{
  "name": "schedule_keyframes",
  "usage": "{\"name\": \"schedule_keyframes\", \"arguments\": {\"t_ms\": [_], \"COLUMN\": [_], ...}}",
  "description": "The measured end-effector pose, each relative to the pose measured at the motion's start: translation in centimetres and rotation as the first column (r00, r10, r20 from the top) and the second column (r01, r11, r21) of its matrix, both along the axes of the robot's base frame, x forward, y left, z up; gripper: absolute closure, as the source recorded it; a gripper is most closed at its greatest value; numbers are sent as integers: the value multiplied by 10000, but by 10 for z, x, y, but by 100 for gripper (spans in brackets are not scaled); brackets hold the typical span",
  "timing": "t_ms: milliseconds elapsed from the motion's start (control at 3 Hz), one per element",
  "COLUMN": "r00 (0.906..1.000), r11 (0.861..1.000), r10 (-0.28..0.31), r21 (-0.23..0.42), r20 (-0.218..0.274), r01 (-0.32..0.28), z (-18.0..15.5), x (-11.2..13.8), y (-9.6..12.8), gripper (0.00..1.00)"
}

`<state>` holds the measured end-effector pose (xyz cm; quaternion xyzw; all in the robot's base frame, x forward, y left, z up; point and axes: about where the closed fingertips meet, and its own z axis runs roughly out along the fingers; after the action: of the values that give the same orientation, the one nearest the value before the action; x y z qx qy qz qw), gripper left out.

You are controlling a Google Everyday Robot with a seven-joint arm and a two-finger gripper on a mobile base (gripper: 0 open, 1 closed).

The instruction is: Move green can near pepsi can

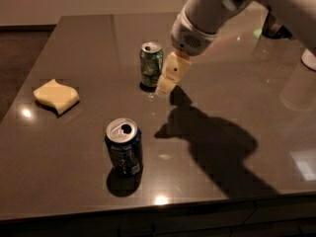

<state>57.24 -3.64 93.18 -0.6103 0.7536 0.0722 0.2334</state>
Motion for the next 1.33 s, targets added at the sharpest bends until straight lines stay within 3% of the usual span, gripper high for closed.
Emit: {"name": "schedule_keyframes", "arguments": {"t_ms": [333, 667, 1333], "r00": [9999, 9995, 9993], "r11": [9984, 9972, 9974], "r10": [-81, -184, -288], "r21": [559, 725, 669], "r20": [113, 242, 249], "r01": [74, 166, 271], "z": [-1, -5, -19], "x": [23, 41, 69], "y": [25, 37, 43], "gripper": [0, 0, 0]}}
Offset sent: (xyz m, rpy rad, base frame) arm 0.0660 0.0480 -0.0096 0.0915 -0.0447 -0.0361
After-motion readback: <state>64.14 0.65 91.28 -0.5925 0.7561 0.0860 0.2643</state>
